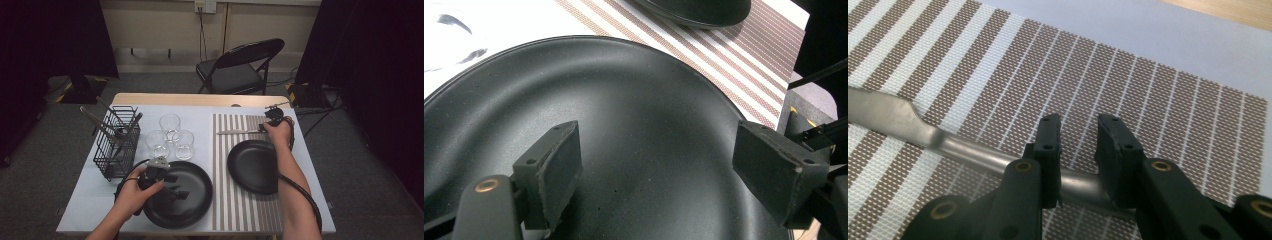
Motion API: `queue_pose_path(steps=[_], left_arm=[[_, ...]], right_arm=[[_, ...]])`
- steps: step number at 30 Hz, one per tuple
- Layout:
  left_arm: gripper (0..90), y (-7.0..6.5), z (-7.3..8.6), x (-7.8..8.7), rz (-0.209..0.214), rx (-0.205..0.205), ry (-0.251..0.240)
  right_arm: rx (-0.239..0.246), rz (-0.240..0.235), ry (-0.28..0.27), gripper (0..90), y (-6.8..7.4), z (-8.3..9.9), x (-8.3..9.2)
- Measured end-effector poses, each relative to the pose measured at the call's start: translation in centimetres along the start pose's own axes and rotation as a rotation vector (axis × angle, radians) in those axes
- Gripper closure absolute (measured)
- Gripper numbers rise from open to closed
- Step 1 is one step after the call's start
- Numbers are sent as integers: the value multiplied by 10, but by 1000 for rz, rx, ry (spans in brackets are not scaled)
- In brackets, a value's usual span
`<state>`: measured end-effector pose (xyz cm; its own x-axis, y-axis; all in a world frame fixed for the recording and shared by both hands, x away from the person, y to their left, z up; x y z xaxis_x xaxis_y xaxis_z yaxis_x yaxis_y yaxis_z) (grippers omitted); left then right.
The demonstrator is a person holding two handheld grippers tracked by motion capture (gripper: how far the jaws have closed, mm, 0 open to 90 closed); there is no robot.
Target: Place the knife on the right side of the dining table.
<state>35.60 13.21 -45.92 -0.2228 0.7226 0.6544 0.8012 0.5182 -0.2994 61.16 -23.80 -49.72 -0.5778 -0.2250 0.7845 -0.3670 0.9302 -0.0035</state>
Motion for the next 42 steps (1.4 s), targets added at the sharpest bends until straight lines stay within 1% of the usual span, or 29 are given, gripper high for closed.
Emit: queue_pose_path(steps=[2,6,7,9,13,14,17,22,24,25,26,27,29,31,33,34,36,39,42], left_arm=[[193,0,0,0,0,1,-1],[194,-1,-1,0,2,2,-4],[193,-1,-1,0,2,0,-4],[194,-1,-1,0,-1,-3,0],[194,-2,-1,-1,-1,-2,-4],[193,-2,-1,-1,1,-2,-4],[193,-1,-2,1,-9,-9,0],[194,-2,-2,2,-10,-12,-6],[194,-3,-2,2,-10,-11,-9],[194,-3,-2,2,-11,-12,-10],[193,-4,-3,3,-5,-12,-12],[193,-4,-3,3,-14,-18,-9],[193,-5,-3,4,-13,-19,-12],[193,-5,-2,4,-11,-20,-15],[194,-6,-2,4,-15,-20,-9],[193,-6,-2,4,-9,-20,-13],[193,-7,-2,4,-12,-23,-8],[193,-8,-2,3,-10,-18,-10],[194,-8,-2,2,-5,-17,-9]], right_arm=[[-11,-7,-4,719,0,1,1],[-6,-2,-6,707,-1,4,3],[-12,-1,-10,704,-2,5,4],[-16,0,-21,685,-3,6,4],[-53,-6,-54,660,-5,7,9],[-52,-10,-67,647,-6,6,10],[-49,-12,-59,636,-6,6,14],[-62,-24,-83,603,-7,8,24],[-71,-31,-79,584,-6,11,28],[-75,-28,-74,571,-6,13,30],[-69,-24,-79,568,-7,14,31],[-75,-26,-77,561,-7,16,33],[-73,-19,-78,551,-9,20,35],[-82,-16,-65,549,-11,25,37],[-77,-10,-62,549,-12,29,37],[-83,-10,-58,549,-13,31,36],[-85,-9,-55,546,-14,34,35],[-85,-6,-45,546,-13,37,30],[-75,2,-57,541,-13,37,26]])
Point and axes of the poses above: each handheld gripper's, and its own axes: x roughly backward along the jaws, z roughly out of its underside, y roughly to its left, the point moved 5 cm from there along -x, roughly forward along the jaws, and after that the axes turned 1 degree about -x, right-handed, at the moved point
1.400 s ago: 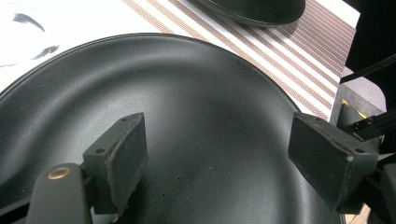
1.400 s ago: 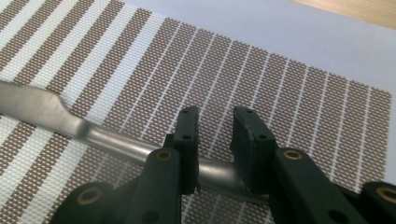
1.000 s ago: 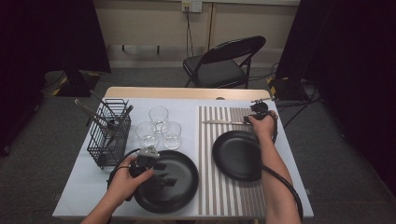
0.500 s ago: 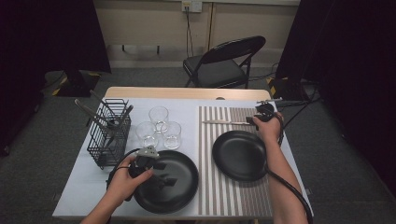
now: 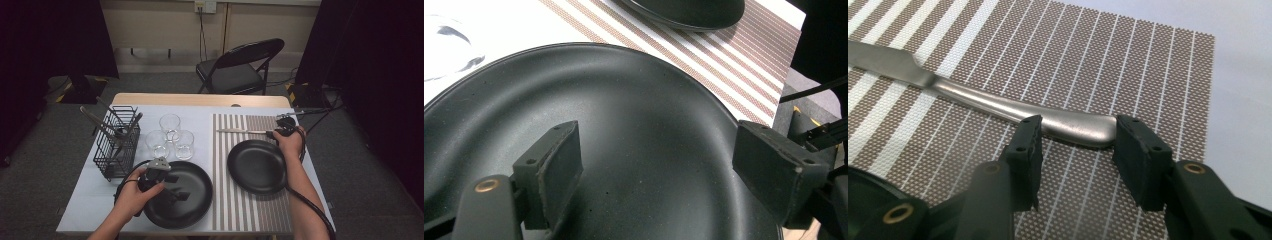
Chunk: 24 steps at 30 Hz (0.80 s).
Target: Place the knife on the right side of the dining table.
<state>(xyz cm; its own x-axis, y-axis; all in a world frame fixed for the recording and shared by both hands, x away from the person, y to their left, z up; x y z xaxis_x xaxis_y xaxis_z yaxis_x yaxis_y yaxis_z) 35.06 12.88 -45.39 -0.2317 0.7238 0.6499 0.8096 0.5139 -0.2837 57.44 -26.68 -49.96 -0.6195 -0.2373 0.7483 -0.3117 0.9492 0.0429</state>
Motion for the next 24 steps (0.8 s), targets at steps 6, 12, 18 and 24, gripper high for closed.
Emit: queue_pose_path(steps=[6,12,18,24], left_arm=[[193,2,1,-1,-2,0,6],[194,3,1,0,2,5,2],[194,4,0,1,-5,7,-5],[194,3,0,2,-9,-1,-3]], right_arm=[[11,13,-8,539,-2,-1,-3],[15,9,-11,529,-3,-2,-4],[-8,-5,-11,503,0,0,0],[13,-23,-22,457,5,0,10]])
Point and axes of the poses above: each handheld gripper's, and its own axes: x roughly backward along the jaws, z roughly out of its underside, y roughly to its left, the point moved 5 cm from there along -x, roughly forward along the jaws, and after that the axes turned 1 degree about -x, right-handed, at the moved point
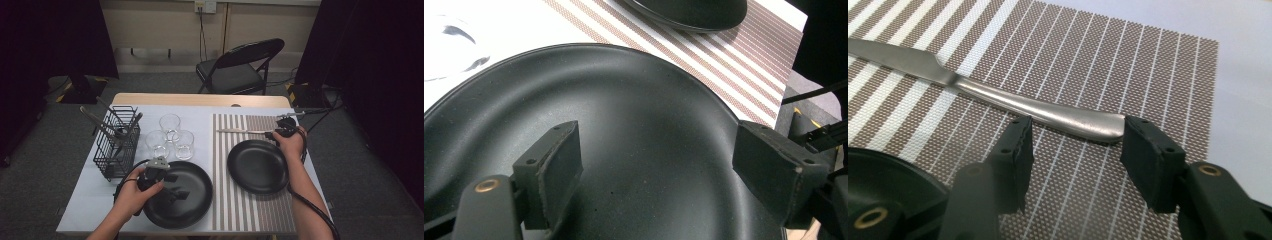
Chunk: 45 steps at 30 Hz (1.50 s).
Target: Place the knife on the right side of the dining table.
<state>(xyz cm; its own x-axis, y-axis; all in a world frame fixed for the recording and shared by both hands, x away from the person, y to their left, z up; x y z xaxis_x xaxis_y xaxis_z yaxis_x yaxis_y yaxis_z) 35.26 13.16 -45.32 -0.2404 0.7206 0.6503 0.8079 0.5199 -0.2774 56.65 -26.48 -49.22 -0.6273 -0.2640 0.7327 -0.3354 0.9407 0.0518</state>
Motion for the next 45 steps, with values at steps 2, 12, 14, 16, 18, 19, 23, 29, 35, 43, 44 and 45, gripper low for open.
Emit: queue_pose_path(steps=[2,12,14,16,18,19,23,29,35,43,44,45], left_arm=[[194,-1,0,0,6,4,-9],[193,-2,-1,2,-1,0,-8],[193,-2,-1,3,-3,-2,-9],[193,-2,-2,3,-4,0,-10],[193,-2,-2,4,-4,-1,-16],[193,-2,-3,5,-5,-3,-16],[193,-2,-4,7,-6,-4,-24],[193,2,-2,8,-14,4,-24],[193,3,-2,11,-22,10,-33],[193,4,-1,13,-30,8,-29],[193,4,-2,14,-27,13,-35],[193,4,-2,14,-27,13,-35]], right_arm=[[-6,-5,-4,444,0,0,4],[-7,-34,-18,385,8,-1,26],[-3,-36,-17,377,10,0,29],[-2,-40,-16,374,11,1,31],[-5,-46,-17,359,13,2,33],[-9,-51,-21,352,15,2,34],[-19,-59,-26,329,20,3,36],[-15,-81,-39,299,27,4,42],[1,-88,-36,291,32,7,48],[11,-106,-41,272,41,8,56],[13,-110,-38,271,43,8,56],[19,-115,-40,271,45,8,57]])
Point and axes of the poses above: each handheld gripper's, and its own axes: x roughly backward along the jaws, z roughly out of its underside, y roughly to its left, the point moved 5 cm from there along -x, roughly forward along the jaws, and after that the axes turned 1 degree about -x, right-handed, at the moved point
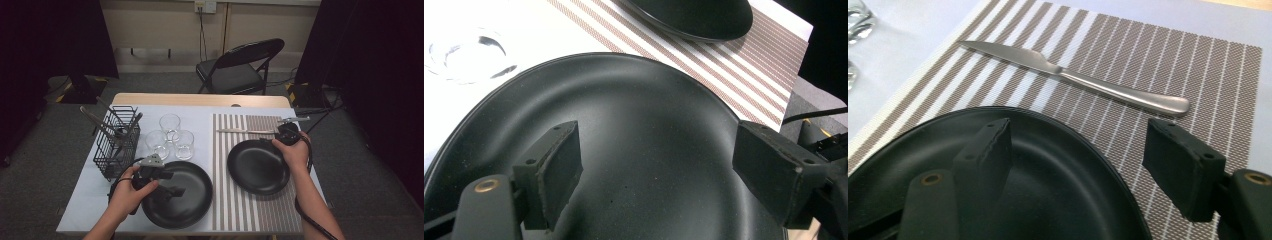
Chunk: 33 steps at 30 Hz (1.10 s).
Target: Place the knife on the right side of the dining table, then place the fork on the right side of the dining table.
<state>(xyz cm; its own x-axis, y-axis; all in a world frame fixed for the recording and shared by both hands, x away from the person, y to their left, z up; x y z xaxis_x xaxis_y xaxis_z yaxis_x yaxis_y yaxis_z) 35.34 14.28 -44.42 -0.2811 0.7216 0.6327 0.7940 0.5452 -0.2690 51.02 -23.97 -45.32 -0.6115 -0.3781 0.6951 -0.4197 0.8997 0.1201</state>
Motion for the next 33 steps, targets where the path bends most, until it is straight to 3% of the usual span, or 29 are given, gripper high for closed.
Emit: queue_pose_path(steps=[8,21,33], left_arm=[[193,3,0,2,-9,1,-2],[192,5,0,5,-13,8,-11],[193,4,-2,5,-12,4,-10]], right_arm=[[0,-41,5,245,12,2,2],[4,-68,10,235,22,9,8],[-10,-106,-19,226,31,12,17]])
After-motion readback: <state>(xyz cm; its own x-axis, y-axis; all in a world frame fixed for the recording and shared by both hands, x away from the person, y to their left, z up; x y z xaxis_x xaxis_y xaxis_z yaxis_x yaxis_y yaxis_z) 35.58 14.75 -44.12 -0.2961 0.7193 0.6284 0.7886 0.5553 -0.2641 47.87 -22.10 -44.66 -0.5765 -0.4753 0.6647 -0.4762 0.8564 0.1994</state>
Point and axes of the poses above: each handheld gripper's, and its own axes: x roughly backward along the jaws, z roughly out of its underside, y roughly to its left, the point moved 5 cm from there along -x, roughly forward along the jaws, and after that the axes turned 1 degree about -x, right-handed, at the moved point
